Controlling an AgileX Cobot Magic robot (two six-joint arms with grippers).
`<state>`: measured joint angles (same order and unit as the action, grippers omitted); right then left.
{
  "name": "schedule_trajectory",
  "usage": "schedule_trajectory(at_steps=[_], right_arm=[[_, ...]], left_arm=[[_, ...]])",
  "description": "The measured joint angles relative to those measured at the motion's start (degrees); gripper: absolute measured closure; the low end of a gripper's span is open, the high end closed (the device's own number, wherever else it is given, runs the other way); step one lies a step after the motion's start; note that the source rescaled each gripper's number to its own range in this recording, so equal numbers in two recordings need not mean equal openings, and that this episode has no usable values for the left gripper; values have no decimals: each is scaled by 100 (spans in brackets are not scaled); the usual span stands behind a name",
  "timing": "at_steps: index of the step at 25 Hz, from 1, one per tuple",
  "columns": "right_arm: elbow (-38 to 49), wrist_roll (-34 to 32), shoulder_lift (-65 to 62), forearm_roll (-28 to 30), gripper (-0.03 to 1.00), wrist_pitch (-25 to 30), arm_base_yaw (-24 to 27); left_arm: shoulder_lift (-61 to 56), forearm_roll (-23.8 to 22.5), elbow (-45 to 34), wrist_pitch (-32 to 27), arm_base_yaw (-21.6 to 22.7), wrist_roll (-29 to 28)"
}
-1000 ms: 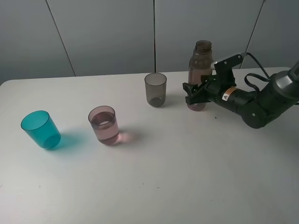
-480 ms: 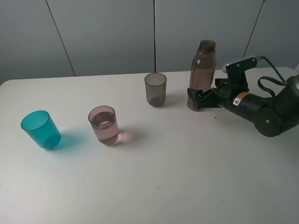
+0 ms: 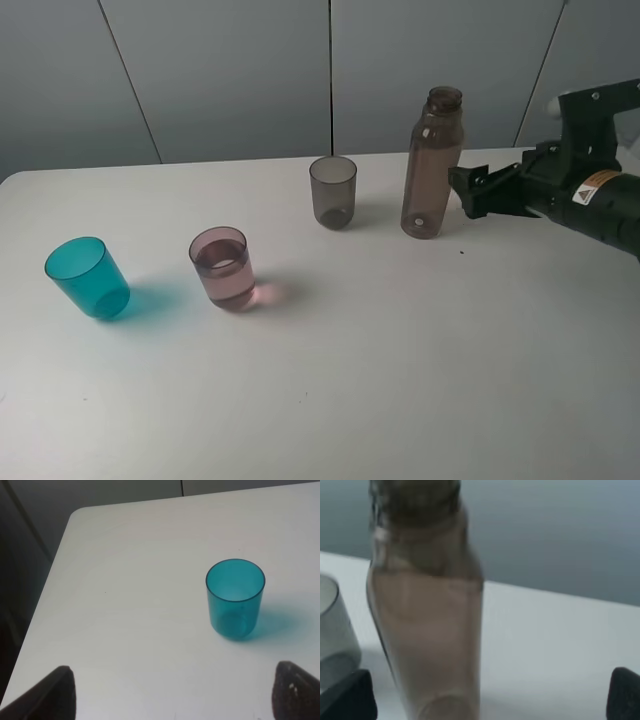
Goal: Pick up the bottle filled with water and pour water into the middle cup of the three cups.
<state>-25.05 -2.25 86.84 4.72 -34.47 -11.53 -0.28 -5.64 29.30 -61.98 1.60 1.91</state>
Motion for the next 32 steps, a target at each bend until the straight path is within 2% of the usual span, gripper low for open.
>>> schedule_trajectory(at_steps=[3,9,11,18,20,23,27,32], right_arm=[[-546,-10,-1196,-2,-3,1508,0],[-2170,-10,-2941,67,-3,5517,0],[-2502,-10,-3297,51,-3,6529,0],[-2232,3,-4810,-122,-3,9049,0],[-1957,3,-5348,-263,-3,9511,0],[-1372,34,-6187,-472,-3,9706,0],[-823,59,-7406,-709,-3,9729,0],[-514,59,-8622,-511,-3,9668,0]], left_arm=[[0,0,0,0,0,0],[0,0,0,0,0,0],[0,0,0,0,0,0],[0,0,0,0,0,0],[0,0,0,0,0,0],[0,0,0,0,0,0],[0,0,0,0,0,0],[0,0,0,0,0,0]])
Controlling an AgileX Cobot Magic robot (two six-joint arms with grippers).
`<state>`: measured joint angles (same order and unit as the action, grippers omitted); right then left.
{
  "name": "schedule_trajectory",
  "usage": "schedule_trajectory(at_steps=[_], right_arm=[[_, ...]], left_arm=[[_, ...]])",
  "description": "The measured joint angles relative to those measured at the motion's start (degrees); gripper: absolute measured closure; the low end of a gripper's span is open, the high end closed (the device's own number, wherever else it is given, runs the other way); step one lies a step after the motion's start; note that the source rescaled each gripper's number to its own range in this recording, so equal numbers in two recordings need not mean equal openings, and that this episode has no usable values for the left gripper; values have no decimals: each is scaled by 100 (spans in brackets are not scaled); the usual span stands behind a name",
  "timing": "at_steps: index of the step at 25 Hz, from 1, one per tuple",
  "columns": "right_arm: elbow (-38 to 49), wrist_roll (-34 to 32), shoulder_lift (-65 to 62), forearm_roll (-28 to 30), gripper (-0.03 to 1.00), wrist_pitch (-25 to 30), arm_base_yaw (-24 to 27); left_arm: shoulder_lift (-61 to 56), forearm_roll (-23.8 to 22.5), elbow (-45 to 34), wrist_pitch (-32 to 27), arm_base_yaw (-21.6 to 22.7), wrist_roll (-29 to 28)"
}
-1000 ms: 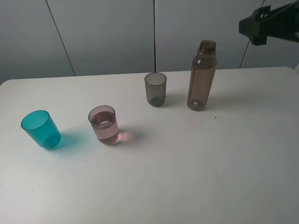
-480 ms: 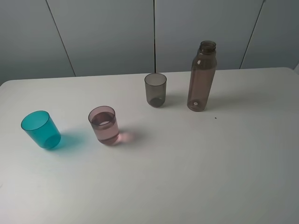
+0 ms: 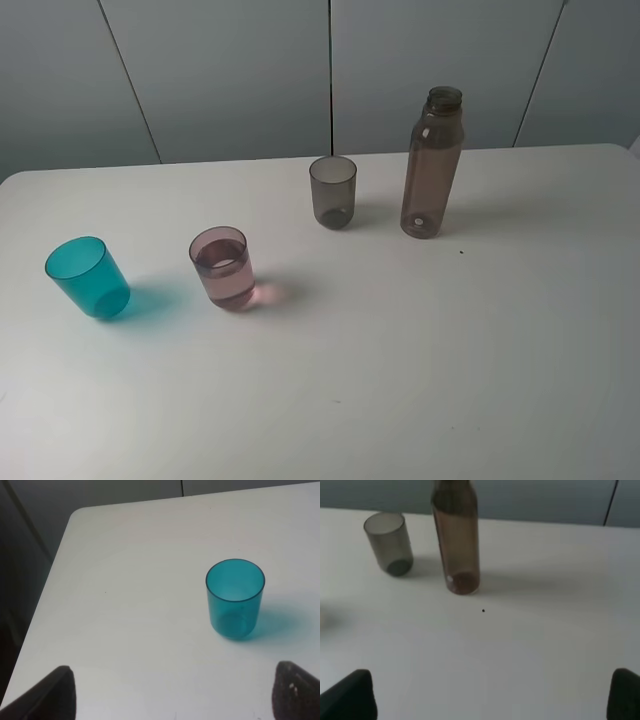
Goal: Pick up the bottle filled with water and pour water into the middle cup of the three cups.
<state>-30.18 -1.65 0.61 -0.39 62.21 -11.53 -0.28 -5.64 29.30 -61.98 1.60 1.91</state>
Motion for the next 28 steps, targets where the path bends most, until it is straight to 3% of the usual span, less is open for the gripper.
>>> schedule_trajectory(at_steps=[14,21,28], right_arm=[[86,0,-64,79,-3,61,37],[86,0,-64,79,-3,61,915],[86,22,-64,79,-3,61,997]], left_arm=[[0,0,0,0,0,0],[0,0,0,0,0,0],[0,0,0,0,0,0]])
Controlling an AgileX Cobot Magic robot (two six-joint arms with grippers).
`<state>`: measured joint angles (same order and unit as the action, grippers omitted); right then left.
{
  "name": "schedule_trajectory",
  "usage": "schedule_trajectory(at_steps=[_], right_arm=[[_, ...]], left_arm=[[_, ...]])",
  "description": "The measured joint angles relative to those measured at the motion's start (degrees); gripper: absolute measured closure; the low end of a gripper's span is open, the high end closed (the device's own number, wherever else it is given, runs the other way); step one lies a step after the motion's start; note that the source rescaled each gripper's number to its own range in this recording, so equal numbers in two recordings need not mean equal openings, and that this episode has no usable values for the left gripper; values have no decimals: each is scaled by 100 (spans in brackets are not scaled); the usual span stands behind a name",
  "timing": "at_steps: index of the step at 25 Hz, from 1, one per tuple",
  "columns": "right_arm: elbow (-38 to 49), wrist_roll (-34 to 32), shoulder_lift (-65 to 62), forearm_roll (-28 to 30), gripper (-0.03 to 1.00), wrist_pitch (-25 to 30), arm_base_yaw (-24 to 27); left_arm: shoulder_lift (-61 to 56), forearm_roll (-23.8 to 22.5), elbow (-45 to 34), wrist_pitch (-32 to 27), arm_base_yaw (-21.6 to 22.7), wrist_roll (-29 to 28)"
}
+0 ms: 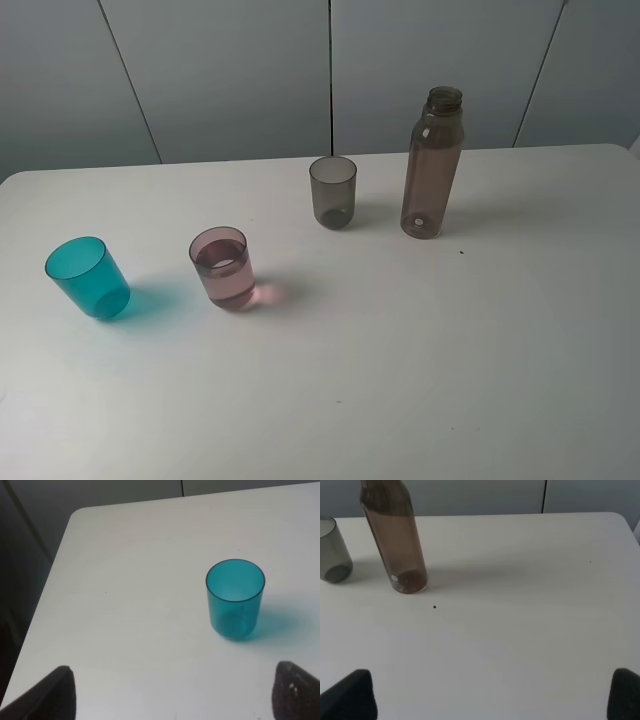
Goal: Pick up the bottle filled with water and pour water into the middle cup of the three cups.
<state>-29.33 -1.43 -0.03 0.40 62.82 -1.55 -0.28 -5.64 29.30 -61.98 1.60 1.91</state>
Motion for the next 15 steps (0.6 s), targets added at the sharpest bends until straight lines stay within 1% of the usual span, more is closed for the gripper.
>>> schedule_trajectory(at_steps=[15], right_arm=[[0,0,0,-40,-3,0,0]], left_arm=[[0,0,0,0,0,0]])
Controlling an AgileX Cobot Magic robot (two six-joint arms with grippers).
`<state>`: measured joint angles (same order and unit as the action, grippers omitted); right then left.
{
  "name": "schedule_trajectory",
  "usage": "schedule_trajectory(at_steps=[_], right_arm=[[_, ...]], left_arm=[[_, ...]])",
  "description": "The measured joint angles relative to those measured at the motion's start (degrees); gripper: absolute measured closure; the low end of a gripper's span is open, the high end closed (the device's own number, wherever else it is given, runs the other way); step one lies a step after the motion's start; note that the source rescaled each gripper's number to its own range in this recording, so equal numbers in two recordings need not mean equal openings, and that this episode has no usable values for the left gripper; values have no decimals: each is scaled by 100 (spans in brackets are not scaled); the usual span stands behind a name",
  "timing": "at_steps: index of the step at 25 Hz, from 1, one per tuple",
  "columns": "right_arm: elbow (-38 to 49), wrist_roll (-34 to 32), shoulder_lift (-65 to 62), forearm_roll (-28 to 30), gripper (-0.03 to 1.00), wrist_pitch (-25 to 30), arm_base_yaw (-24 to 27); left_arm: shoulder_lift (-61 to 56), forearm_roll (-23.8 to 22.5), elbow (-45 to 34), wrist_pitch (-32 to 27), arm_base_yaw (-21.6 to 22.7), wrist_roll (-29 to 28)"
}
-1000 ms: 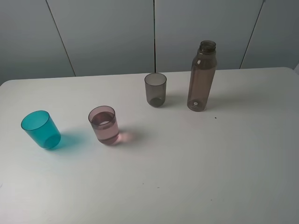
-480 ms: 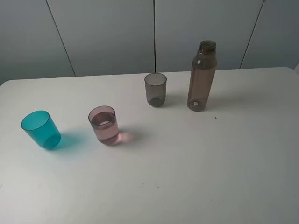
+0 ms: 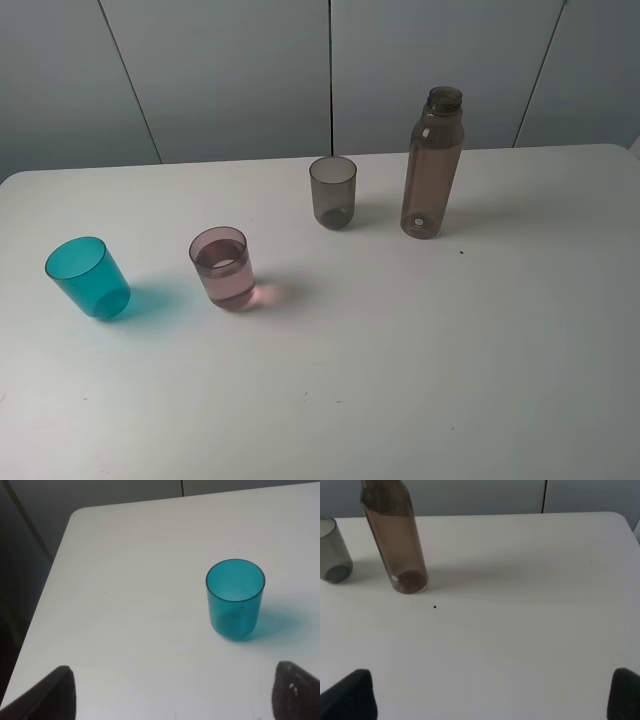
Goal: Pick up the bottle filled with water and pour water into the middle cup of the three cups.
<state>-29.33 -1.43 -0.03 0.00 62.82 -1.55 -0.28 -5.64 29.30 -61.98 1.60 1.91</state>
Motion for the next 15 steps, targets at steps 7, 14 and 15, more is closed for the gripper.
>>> schedule_trajectory(at_steps=[7,14,15], right_arm=[[0,0,0,0,-3,0,0],[0,0,0,0,-3,0,0],[0,0,0,0,-3,0,0]], left_arm=[[0,0,0,0,0,0],[0,0,0,0,0,-20],[0,0,0,0,0,-20]])
